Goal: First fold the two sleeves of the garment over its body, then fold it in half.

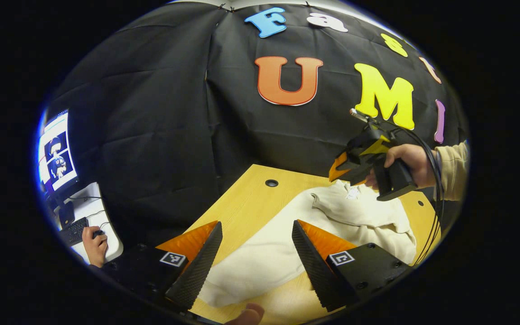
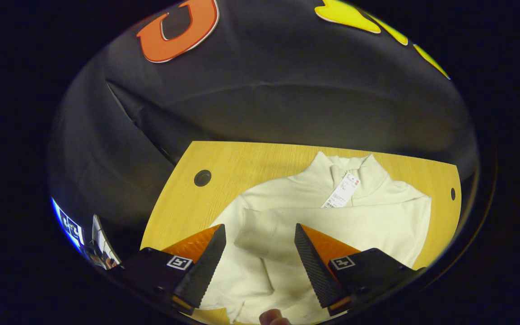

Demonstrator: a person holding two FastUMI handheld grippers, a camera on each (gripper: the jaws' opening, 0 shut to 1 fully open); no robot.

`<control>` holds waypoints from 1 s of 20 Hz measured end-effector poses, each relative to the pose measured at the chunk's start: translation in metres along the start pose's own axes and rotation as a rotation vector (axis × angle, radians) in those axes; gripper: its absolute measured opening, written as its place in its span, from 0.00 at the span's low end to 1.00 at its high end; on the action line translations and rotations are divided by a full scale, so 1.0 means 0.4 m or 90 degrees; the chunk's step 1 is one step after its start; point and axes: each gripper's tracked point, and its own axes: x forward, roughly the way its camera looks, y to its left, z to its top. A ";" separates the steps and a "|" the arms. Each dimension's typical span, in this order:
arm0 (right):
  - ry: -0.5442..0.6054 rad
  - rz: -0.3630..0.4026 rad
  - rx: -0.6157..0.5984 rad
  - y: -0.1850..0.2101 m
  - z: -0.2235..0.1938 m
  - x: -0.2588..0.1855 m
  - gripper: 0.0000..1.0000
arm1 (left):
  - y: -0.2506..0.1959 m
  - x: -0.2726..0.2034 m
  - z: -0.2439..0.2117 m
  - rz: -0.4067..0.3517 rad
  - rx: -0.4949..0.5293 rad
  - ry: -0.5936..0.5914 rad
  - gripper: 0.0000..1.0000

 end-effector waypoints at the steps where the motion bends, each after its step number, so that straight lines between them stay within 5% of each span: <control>1: -0.013 -0.003 -0.008 -0.009 0.014 -0.031 0.95 | 0.006 -0.002 -0.016 0.010 0.002 0.007 0.99; 8: -0.111 -0.009 -0.034 -0.153 0.052 -0.308 0.95 | 0.073 -0.012 -0.119 0.088 0.062 0.049 0.98; 20: -0.167 -0.058 -0.002 -0.419 -0.187 -0.665 0.94 | 0.192 0.001 -0.409 0.270 -0.216 0.288 0.94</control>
